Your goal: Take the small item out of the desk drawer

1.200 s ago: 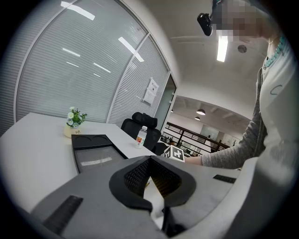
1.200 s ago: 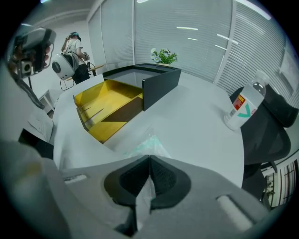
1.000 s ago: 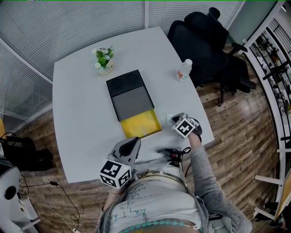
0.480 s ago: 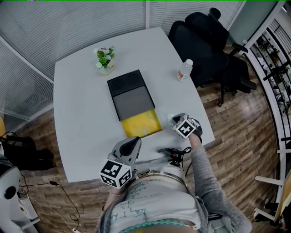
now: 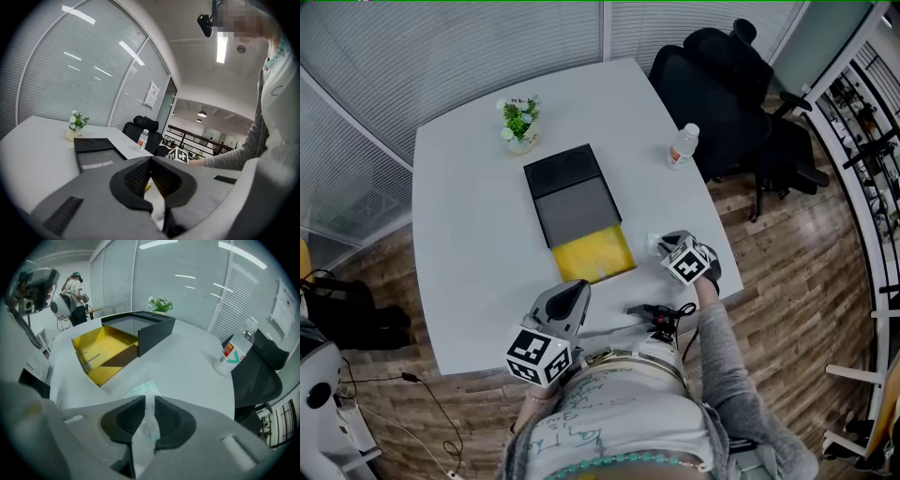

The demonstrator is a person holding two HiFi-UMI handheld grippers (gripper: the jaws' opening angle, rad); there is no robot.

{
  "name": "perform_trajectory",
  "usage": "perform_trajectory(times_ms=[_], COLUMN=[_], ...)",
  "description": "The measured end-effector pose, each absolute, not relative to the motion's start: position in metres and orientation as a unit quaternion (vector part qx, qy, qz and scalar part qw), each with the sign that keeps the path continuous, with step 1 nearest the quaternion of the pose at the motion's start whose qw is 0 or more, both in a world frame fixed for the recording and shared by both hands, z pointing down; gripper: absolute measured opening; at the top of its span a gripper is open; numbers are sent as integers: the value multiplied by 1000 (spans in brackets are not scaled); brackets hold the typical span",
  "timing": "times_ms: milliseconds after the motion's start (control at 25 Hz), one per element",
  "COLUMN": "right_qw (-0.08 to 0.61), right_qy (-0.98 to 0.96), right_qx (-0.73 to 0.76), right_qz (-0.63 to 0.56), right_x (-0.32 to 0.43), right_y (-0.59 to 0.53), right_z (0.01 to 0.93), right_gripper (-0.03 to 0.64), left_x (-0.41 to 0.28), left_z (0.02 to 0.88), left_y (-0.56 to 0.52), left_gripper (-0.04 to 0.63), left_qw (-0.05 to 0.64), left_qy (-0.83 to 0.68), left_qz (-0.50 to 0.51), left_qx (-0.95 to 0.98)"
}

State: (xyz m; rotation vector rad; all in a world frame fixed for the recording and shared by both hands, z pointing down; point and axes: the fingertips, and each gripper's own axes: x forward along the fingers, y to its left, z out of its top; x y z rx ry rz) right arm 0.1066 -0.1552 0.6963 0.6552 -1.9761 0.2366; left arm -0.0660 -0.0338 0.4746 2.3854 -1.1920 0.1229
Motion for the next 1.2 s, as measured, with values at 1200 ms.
perform_trajectory(times_ms=[1200], right_qw=[427], right_qy=[-857], right_qx=[267], right_qz=[110], right_x=[89], right_y=[-138], right_z=[647], right_gripper=[162], left_x=[-62], left_z=[477], left_y=[-32], left_gripper=[-2], left_qw=[232], left_qy=[-425], left_qz=[53], left_qx=[873])
